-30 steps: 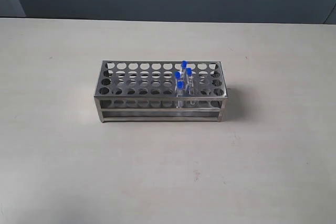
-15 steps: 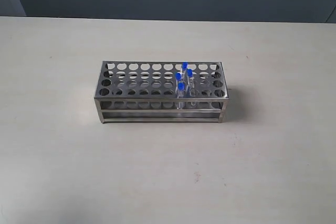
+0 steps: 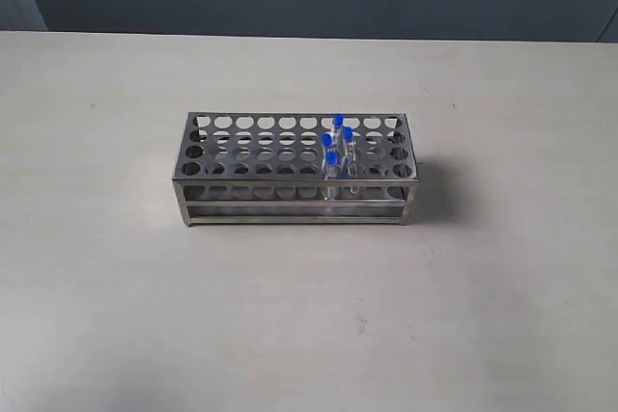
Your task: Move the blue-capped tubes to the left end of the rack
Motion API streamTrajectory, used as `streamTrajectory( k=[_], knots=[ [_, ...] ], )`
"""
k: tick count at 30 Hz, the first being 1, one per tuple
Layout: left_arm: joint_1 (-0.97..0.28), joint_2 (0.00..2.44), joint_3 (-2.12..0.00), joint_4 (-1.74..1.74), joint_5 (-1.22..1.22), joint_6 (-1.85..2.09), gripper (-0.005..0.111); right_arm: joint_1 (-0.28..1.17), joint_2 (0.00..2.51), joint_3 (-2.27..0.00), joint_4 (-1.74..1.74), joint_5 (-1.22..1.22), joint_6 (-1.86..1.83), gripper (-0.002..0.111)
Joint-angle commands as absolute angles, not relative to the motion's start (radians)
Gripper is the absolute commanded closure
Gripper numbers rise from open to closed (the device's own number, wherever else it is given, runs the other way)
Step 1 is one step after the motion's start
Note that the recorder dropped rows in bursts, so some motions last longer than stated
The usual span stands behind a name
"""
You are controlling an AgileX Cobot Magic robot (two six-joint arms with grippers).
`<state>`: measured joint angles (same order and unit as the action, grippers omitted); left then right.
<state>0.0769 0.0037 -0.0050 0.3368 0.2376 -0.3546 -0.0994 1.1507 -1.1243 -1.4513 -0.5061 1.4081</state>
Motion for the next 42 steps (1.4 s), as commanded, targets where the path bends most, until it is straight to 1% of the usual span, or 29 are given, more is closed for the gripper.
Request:
streamTrajectory(
  k=[1,4,6,8,10,13,15,17,18,19,20,21,24,25,27,35,42],
  knots=[
    [0.068,0.000,-0.002,0.334,0.238,-0.356,0.106,0.049,1.332,-1.043,-1.593,-0.432,1.480,0.109],
    [0.068,0.000,-0.002,0.334,0.240,-0.356,0.106,0.193,1.400,-0.899,-1.331,-0.271,1.195,0.109],
    [0.068,0.000,-0.002,0.334,0.240,-0.356,0.106,0.264,1.434,-0.814,-1.055,-0.276,0.953,0.109],
    [0.068,0.000,-0.002,0.334,0.240,-0.356,0.106,0.313,1.469,-0.729,-0.767,-0.388,0.691,0.109],
    [0.068,0.000,-0.002,0.334,0.240,-0.356,0.106,0.340,1.495,-0.634,-0.460,-0.554,0.471,0.109],
    [0.068,0.000,-0.002,0.334,0.240,-0.356,0.106,0.350,1.517,-0.551,-0.241,-0.649,0.298,0.109],
    [0.068,0.000,-0.002,0.334,0.240,-0.356,0.106,0.350,1.531,-0.535,-0.240,-0.640,0.286,0.109],
    [0.068,0.000,-0.002,0.332,0.240,-0.356,0.106,0.350,1.550,-0.535,-0.310,-0.634,0.289,0.109],
    [0.068,0.000,-0.002,0.334,0.240,-0.356,0.106,0.350,1.561,-0.535,-0.360,-0.644,0.300,0.108],
    [0.068,0.000,-0.002,0.334,0.240,-0.356,0.106,0.350,1.571,-0.535,-0.409,-0.659,0.332,0.104],
    [0.068,0.000,-0.002,0.334,0.240,-0.356,0.106,0.350,1.581,-0.535,-0.444,-0.670,0.357,0.099],
    [0.068,0.000,-0.002,0.334,0.240,-0.356,0.106,0.350,1.592,-0.535,-0.476,-0.678,0.383,0.091],
    [0.068,0.000,-0.002,0.334,0.240,-0.356,0.106,0.350,1.631,-0.535,-0.495,-0.691,0.401,0.065],
    [0.068,0.000,-0.002,0.334,0.240,-0.356,0.106,0.350,1.646,-0.535,-0.486,-0.695,0.401,0.058],
    [0.068,0.000,-0.002,0.334,0.240,-0.356,0.106,0.350,1.676,-0.535,-0.486,-0.727,0.398,0.051],
    [0.068,0.000,-0.002,0.334,0.240,-0.356,0.106,0.350,1.794,-0.544,-0.486,-0.897,0.368,0.052],
    [0.068,0.000,-0.002,0.334,0.240,-0.356,0.106,0.350,1.858,-0.610,-0.496,-0.900,0.367,0.052]
  ],
)
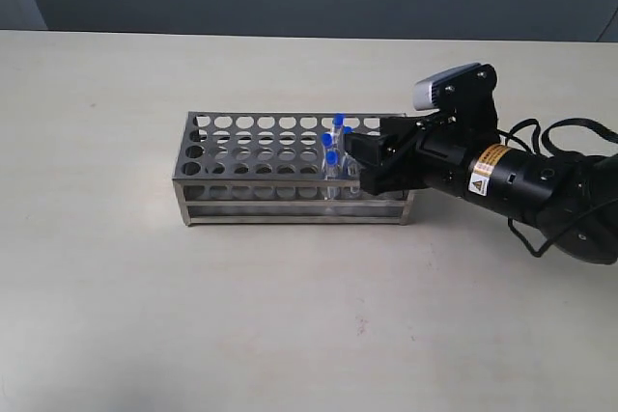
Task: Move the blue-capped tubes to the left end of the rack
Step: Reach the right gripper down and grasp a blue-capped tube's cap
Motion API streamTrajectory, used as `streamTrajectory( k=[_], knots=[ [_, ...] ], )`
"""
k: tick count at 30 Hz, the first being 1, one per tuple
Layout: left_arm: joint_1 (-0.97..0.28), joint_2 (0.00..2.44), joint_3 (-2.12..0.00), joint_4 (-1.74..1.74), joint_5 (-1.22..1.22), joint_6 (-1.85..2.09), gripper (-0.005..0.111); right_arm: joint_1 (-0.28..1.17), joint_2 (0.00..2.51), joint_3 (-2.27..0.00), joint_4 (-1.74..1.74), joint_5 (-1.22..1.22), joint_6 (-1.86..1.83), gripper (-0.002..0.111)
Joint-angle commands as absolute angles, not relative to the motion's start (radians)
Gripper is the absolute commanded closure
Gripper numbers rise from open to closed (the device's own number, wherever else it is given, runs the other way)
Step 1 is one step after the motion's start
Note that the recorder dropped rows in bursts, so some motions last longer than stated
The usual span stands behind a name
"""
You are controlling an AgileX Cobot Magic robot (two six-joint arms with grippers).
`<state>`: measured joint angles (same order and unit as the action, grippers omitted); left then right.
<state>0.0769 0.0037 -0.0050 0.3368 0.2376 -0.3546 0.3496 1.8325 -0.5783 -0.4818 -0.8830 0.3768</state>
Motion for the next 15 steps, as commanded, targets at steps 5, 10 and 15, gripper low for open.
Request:
streamTrajectory(
  k=[5,10,15],
  knots=[
    [0.068,0.000,-0.002,0.334,0.240,-0.356,0.106,0.350,1.885,-0.652,-0.515,-0.892,0.367,0.052],
    [0.068,0.000,-0.002,0.334,0.240,-0.356,0.106,0.350,1.927,-0.684,-0.515,-0.886,0.367,0.052],
    [0.068,0.000,-0.002,0.334,0.240,-0.356,0.106,0.350,1.952,-0.689,-0.513,-0.882,0.367,0.060]
  ],
)
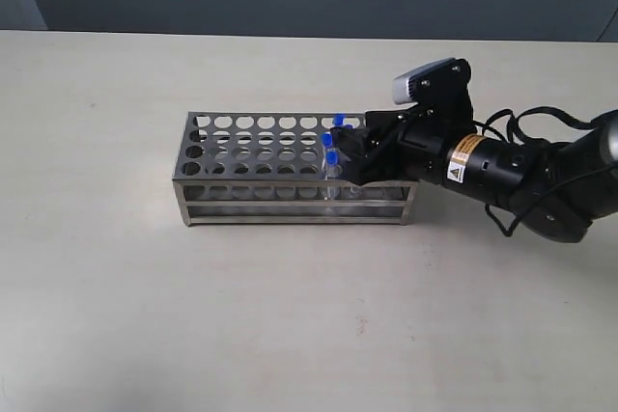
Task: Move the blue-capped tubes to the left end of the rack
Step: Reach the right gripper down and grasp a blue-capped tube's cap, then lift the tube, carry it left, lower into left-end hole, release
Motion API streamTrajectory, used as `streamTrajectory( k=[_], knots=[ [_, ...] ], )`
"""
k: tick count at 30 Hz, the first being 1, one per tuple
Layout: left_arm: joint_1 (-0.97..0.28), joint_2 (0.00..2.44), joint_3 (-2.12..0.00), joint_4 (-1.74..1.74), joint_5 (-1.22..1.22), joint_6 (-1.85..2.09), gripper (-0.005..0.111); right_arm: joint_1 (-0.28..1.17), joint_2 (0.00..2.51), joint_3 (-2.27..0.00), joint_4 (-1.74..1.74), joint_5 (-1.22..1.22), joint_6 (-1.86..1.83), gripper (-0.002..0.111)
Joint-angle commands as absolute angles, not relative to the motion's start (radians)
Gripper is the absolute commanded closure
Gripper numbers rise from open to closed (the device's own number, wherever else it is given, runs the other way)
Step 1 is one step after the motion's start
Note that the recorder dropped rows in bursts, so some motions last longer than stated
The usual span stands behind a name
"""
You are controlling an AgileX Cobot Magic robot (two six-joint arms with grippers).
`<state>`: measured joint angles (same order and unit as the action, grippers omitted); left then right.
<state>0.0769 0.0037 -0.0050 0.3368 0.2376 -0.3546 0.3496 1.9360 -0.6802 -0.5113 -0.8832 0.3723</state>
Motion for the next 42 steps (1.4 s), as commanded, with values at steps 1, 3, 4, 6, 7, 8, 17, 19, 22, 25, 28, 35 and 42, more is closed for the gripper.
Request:
streamTrajectory(
  k=[1,3,4,6,7,8,17,19,22,25,28,35,42],
  knots=[
    [0.068,0.000,-0.002,0.334,0.240,-0.356,0.106,0.350,1.952,-0.689,-0.513,-0.882,0.367,0.066],
    [0.068,0.000,-0.002,0.334,0.240,-0.356,0.106,0.350,1.952,-0.689,-0.511,-0.882,0.367,0.079],
    [0.068,0.000,-0.002,0.334,0.240,-0.356,0.106,0.350,1.952,-0.689,-0.511,-0.885,0.367,0.087],
    [0.068,0.000,-0.002,0.334,0.240,-0.356,0.106,0.350,1.952,-0.689,-0.511,-0.885,0.367,0.101],
    [0.068,0.000,-0.002,0.334,0.240,-0.356,0.106,0.350,1.952,-0.689,-0.511,-0.885,0.367,0.108],
    [0.068,0.000,-0.002,0.334,0.240,-0.356,0.106,0.350,1.952,-0.689,-0.511,-0.885,0.370,0.109],
    [0.068,0.000,-0.002,0.334,0.240,-0.356,0.106,0.350,1.843,-0.689,-0.613,-0.768,0.397,0.109],
    [0.068,0.000,-0.002,0.334,0.240,-0.356,0.106,0.350,1.784,-0.689,-0.629,-0.734,0.401,0.109],
    [0.068,0.000,-0.002,0.334,0.240,-0.356,0.106,0.350,1.684,-0.693,-0.643,-0.704,0.401,0.109],
    [0.068,0.000,-0.002,0.334,0.240,-0.356,0.106,0.352,1.592,-0.723,-0.652,-0.683,0.405,0.109],
    [0.068,0.000,-0.002,0.334,0.240,-0.356,0.106,0.378,1.562,-0.790,-0.656,-0.662,0.434,0.109],
    [0.068,0.000,-0.002,0.334,0.240,-0.356,0.106,0.606,1.845,-1.227,-0.744,-0.453,0.534,0.109],
    [0.068,0.000,-0.002,0.334,0.240,-0.356,0.106,0.688,2.052,-1.412,-0.783,-0.387,0.610,0.109]
  ],
)
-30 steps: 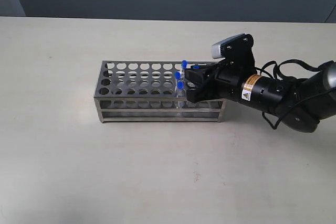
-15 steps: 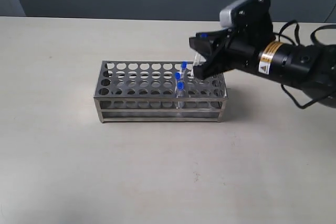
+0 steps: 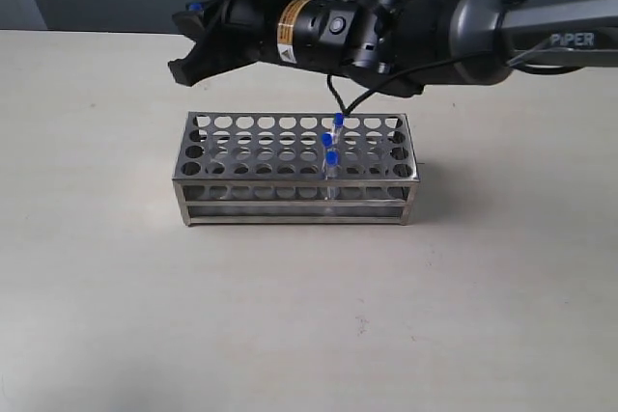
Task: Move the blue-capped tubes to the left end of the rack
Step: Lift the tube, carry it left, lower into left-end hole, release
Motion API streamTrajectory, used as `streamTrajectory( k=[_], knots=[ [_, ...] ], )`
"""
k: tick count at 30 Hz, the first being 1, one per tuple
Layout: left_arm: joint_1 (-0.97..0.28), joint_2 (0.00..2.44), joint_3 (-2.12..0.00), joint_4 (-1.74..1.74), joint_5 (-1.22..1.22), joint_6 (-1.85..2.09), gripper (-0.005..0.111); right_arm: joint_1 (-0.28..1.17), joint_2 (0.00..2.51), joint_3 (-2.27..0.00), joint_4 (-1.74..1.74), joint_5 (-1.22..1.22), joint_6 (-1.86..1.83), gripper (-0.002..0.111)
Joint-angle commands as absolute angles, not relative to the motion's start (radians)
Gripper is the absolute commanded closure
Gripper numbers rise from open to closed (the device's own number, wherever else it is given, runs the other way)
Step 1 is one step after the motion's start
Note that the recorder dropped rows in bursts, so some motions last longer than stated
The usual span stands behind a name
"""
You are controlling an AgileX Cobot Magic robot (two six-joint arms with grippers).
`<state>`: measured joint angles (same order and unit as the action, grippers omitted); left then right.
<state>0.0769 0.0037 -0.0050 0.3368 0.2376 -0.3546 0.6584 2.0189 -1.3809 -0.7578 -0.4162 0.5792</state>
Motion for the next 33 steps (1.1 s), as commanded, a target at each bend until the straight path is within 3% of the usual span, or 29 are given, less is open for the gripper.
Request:
streamTrajectory(
  k=[1,33],
  knots=[
    [0.068,0.000,-0.002,0.334,0.240,-0.356,0.106,0.693,2.059,-1.413,-0.784,-0.387,0.610,0.109],
    [0.068,0.000,-0.002,0.334,0.240,-0.356,0.106,0.699,2.109,-1.413,-0.803,-0.267,0.602,0.109]
  ],
)
